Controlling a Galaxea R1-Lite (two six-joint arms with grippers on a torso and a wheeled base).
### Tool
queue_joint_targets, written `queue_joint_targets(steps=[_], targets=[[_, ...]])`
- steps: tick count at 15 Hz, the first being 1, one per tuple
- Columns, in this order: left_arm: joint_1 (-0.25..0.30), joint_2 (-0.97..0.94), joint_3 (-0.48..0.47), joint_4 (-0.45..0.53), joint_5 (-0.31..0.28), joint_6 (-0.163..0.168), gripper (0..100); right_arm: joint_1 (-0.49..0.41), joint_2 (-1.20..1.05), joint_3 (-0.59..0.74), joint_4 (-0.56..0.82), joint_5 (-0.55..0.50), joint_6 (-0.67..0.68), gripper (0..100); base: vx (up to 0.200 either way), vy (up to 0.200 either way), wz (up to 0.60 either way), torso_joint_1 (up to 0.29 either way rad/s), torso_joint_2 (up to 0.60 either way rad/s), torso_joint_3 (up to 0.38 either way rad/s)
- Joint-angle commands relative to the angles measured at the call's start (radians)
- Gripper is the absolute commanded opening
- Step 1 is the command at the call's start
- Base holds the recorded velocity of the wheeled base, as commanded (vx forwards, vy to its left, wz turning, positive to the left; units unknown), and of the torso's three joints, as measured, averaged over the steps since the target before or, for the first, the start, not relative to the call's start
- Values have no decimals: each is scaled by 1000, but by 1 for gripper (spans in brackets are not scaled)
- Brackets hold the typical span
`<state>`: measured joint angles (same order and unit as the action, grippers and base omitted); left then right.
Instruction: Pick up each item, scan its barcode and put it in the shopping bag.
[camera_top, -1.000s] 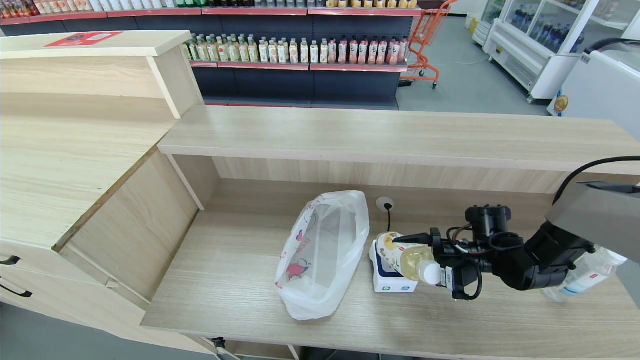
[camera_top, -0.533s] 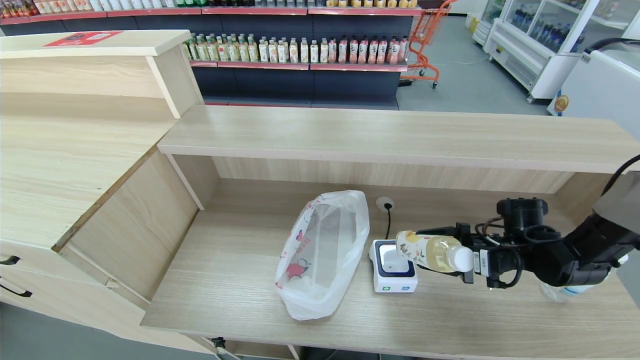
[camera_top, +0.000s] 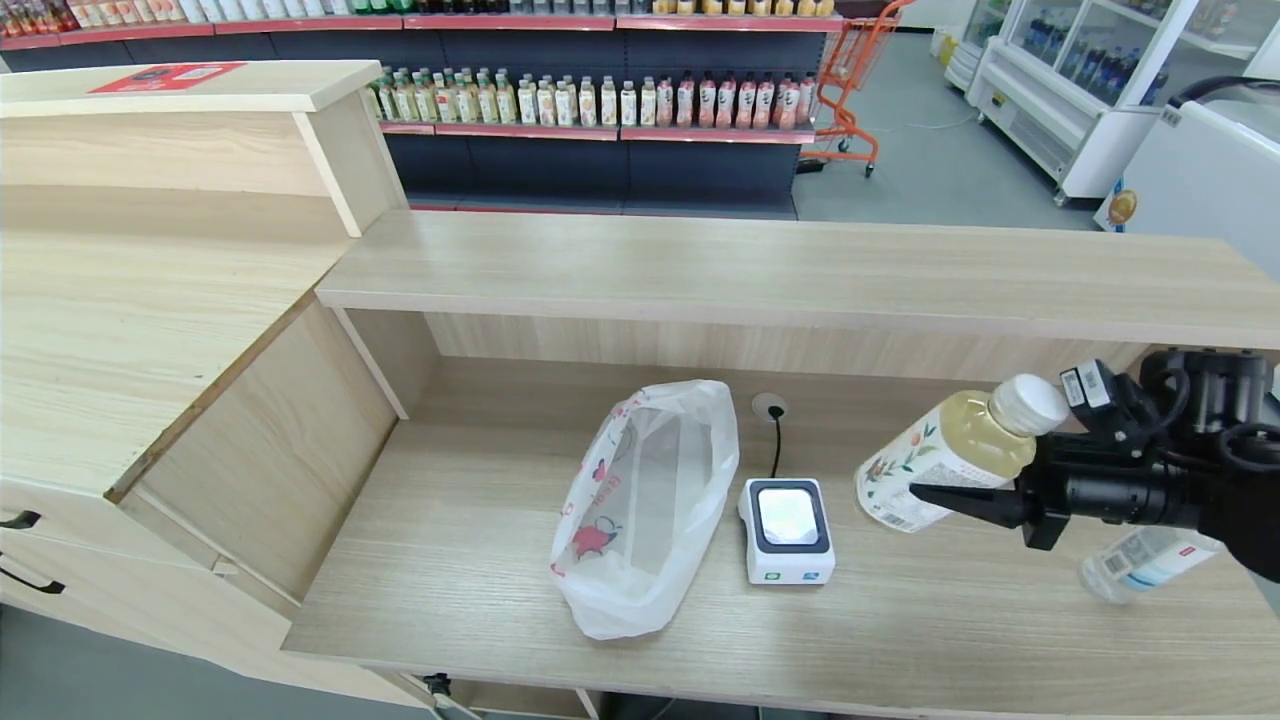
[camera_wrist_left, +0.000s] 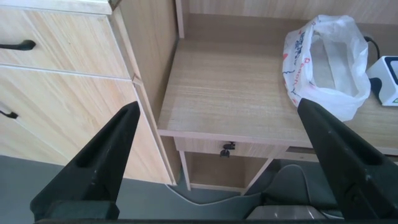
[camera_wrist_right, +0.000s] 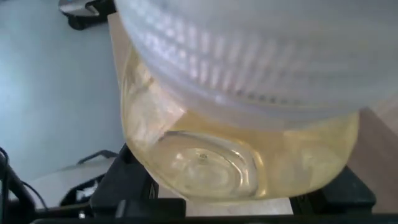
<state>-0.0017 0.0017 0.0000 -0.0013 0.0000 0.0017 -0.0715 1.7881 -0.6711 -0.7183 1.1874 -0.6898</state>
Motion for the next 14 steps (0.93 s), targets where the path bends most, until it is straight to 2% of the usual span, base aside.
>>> queue_joint_targets(steps=[1, 4, 6, 11, 14], targets=[[0, 1, 0, 0, 0, 0, 100, 30, -78, 24, -4, -83, 162, 0, 0, 0, 0, 0, 0, 0], [0, 0, 0, 0, 0, 0, 100, 82, -76, 21, -4, -212, 354, 0, 0, 0, 0, 0, 0, 0], [0, 0, 0, 0, 0, 0, 100, 111, -67, 21, -4, -262, 381, 0, 0, 0, 0, 0, 0, 0], [0, 1, 0, 0, 0, 0, 100, 137, -65, 21, -3, -282, 421, 0, 0, 0, 0, 0, 0, 0], [0, 0, 0, 0, 0, -5, 100, 139, -42, 21, -1, -307, 443, 0, 0, 200, 0, -3, -2, 4]])
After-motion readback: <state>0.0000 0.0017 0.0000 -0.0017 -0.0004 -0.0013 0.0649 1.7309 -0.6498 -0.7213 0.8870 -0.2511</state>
